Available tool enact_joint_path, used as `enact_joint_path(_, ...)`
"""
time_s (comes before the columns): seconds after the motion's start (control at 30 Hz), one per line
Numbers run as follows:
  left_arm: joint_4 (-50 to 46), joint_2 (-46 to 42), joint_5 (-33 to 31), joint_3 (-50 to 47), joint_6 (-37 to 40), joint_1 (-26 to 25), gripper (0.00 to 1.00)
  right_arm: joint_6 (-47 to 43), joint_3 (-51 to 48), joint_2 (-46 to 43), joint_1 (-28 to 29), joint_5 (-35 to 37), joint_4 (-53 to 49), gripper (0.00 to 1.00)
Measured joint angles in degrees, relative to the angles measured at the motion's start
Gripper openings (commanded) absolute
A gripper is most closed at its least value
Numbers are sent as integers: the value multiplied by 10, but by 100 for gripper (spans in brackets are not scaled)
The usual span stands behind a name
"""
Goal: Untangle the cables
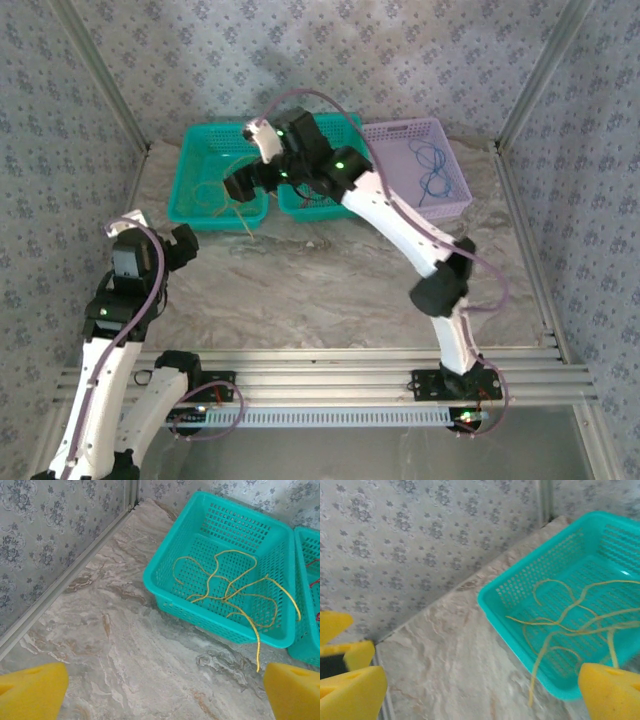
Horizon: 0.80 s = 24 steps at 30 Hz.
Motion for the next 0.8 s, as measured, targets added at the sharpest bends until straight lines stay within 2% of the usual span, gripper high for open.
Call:
enact_joint_path(0.13, 12, 6, -10, -16, 0, -1, 100, -30, -247, -166, -9, 73, 59, 100)
enact_joint_path(0.23, 25, 12, -18, -35, 0, -6, 100, -32, -459, -312, -56, 120, 117, 100)
enact_joint_path(0.37, 59, 18, -24, -73, 0, -13, 100, -6, -675, -479, -202, 186, 180, 100)
enact_joint_path(0.5, 98, 26, -26, -120, 1, -13, 100, 25, -830, -589, -348, 253, 239, 100)
enact_joint_path(0.63, 133, 27, -36, -159, 13, -13, 100, 20, -955, -612, -398, 321, 340, 100)
enact_joint_path(0.8, 170, 42, -52, -185, 35, -16, 100, 3, -1002, -496, -420, 374, 479, 100)
